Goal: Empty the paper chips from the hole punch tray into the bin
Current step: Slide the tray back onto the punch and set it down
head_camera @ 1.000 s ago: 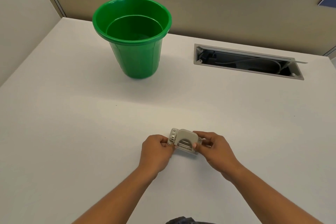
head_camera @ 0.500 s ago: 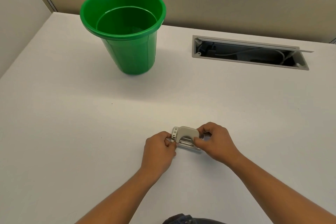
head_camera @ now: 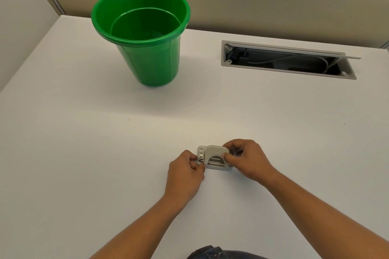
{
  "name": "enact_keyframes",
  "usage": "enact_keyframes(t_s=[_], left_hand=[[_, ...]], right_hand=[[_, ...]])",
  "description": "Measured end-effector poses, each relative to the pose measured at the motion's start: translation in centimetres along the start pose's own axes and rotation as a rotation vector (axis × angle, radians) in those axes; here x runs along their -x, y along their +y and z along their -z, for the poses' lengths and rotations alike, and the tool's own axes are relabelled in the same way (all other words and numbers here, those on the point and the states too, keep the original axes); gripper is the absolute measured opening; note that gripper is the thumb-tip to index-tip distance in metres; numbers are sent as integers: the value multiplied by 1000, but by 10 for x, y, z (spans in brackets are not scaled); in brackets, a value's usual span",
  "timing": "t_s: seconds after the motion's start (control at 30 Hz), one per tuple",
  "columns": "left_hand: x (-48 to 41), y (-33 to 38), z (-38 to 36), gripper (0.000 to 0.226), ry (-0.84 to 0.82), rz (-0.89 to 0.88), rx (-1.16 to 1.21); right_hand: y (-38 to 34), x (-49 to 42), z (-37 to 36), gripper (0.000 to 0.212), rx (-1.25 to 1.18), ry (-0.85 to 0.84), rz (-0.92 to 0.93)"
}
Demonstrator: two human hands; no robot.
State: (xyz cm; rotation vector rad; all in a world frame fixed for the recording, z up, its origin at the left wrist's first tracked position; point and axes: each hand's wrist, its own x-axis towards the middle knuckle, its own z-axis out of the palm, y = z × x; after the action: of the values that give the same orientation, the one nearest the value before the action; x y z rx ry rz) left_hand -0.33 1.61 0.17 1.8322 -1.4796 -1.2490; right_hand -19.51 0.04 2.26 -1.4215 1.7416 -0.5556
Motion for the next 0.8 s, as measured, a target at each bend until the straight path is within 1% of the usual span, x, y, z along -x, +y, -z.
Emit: enact_keyframes(t_s=[0.13,0.33,0.57,0.8], left_hand=[[0,0,0,24,5,7,15],[1,0,0,16,4,8,42],[1,-1,-1,16,11,2,38],[0,-2,-1,16,6,15,61]], right_hand=[[-1,2,-2,16,-9,2,11],[-1,3,-2,19,-38,-10,9],[-3,2,-4,25,-44,-30,32],[-8,-1,-2,36,16,-88,93]])
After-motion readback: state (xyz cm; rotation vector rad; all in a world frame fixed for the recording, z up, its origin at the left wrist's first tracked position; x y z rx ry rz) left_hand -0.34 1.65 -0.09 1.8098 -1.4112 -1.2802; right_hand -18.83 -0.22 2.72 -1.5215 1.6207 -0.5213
